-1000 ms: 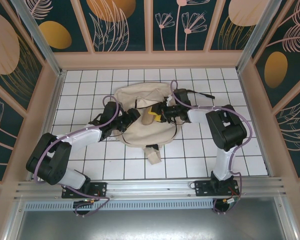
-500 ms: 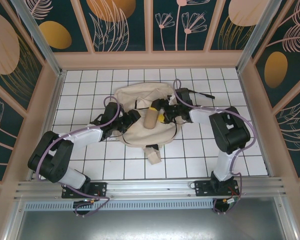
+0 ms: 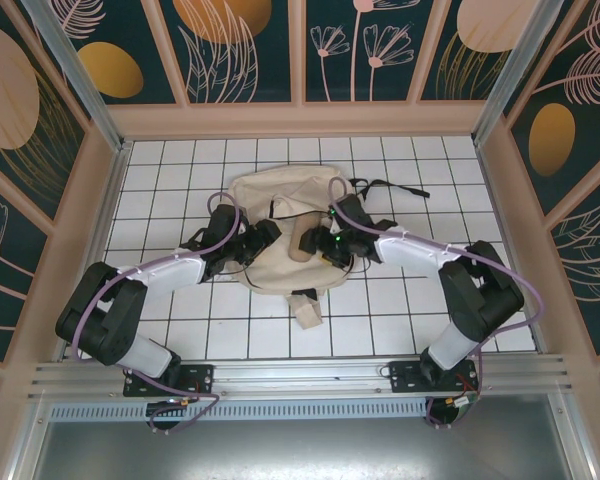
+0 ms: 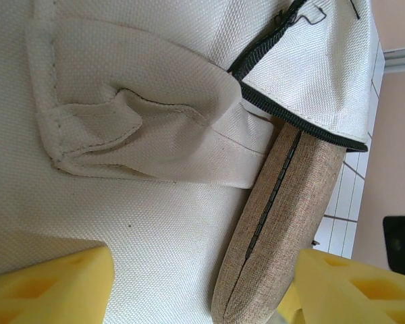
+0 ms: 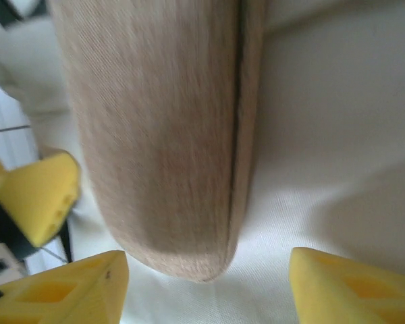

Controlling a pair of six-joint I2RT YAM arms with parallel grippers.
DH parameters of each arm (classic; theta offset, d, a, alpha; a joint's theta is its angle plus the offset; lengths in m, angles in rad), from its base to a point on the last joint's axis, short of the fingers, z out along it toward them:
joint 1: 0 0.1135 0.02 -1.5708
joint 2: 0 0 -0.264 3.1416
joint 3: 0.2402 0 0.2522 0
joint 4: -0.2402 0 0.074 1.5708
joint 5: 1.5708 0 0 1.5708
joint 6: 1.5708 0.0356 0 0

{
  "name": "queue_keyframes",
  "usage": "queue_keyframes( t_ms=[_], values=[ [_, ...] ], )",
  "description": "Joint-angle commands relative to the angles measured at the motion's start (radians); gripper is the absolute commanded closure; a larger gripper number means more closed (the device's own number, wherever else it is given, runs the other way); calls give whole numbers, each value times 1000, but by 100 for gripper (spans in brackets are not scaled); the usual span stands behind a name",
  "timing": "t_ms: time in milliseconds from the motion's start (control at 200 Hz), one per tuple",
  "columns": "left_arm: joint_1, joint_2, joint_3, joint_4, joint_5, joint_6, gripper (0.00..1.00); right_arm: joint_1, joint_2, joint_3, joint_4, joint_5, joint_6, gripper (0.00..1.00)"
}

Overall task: Pack the student bag
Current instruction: Move the glasses case into the student bag.

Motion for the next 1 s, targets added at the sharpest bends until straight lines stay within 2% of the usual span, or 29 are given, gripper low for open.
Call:
queue_keyframes(
  t_ms=[0, 160, 290, 420, 535, 716, 996],
  values=[
    [2, -6, -22, -8, -13, 20, 31, 38, 29, 43, -92, 128, -83, 41],
    [1, 2, -29, -5, -9, 19, 32, 96, 67, 81, -106, 174, -141, 45],
    [1, 11, -29, 0, -5, 18, 33, 111, 101, 111, -111, 183, -196, 49],
    [2, 12, -29, 0, -6, 19, 33, 115, 111, 133, -116, 213, -218, 49],
    [2, 17, -32, 0, -6, 21, 33, 95, 101, 149, -63, 214, -219, 49],
    [1, 28, -22, 9, 2, 18, 33, 16, 99, 136, 115, 82, -156, 51],
    [2, 22, -28, -6, -15, 24, 33, -47, 219, 219, 214, 74, -102, 55]
  ],
)
